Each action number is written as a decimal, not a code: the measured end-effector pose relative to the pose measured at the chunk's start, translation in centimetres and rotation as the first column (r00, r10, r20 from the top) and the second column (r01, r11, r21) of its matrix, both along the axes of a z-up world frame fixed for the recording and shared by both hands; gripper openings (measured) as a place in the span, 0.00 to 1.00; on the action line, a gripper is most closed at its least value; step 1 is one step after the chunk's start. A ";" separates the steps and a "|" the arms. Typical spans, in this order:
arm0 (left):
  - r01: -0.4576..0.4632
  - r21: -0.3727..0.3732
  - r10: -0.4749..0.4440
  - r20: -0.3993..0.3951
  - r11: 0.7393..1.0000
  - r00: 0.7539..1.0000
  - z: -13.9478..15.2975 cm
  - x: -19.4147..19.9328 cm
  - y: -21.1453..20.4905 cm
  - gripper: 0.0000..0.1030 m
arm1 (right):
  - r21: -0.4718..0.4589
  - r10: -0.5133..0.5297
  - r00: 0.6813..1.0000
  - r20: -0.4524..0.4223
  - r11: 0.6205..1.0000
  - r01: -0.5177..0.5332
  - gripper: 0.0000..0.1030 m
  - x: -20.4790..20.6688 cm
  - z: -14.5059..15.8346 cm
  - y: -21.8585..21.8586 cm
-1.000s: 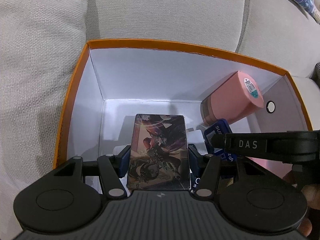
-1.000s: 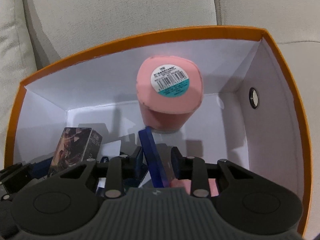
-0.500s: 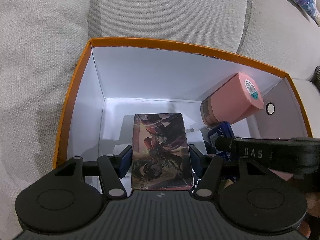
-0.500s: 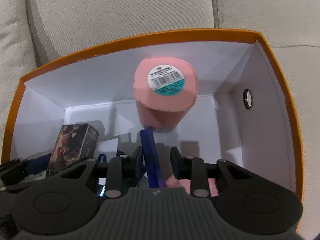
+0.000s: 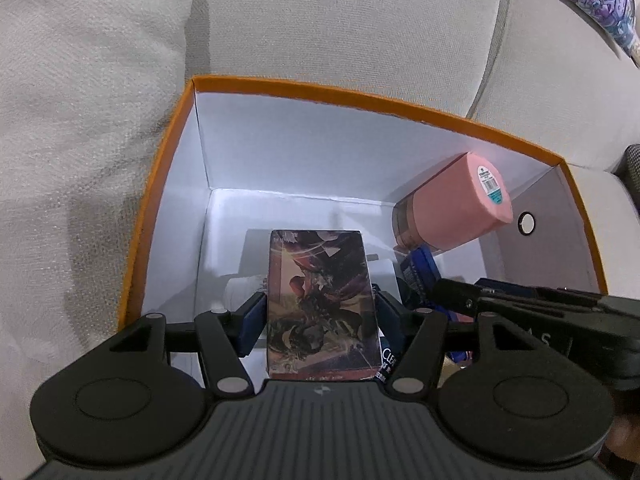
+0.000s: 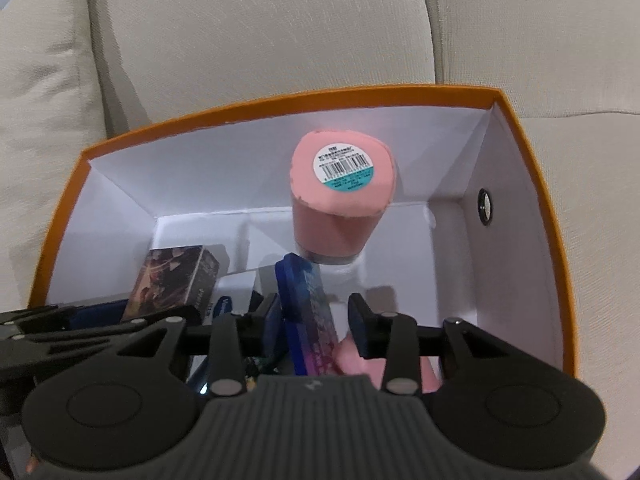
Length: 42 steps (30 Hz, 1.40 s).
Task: Organize rigid objects
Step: 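Open both tools to release the boxes in the shoebox, then withdraw both tools from the shoebox toward the tape measure and plaid case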
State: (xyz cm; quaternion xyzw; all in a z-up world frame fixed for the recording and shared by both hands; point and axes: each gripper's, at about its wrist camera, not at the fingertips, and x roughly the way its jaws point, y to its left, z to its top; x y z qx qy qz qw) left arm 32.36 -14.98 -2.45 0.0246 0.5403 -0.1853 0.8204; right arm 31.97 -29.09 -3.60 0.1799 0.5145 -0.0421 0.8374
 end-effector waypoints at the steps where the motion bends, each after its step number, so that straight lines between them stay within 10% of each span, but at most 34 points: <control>1: 0.002 0.002 -0.002 0.004 1.000 1.000 0.3 -0.2 0.0 0.69 | 0.004 -0.002 1.000 0.002 1.000 0.002 0.43 -0.1 0.1 -0.1; 22: 0.001 0.044 -0.007 0.132 0.999 0.991 7.5 -4.6 2.3 0.80 | -0.013 0.081 0.995 0.050 0.997 -0.081 0.61 -3.8 5.2 2.9; 42: -0.064 0.021 0.056 0.265 0.998 0.963 14.0 -18.4 5.9 0.84 | -0.187 0.240 0.971 0.001 0.954 -0.235 0.73 -17.9 10.6 5.4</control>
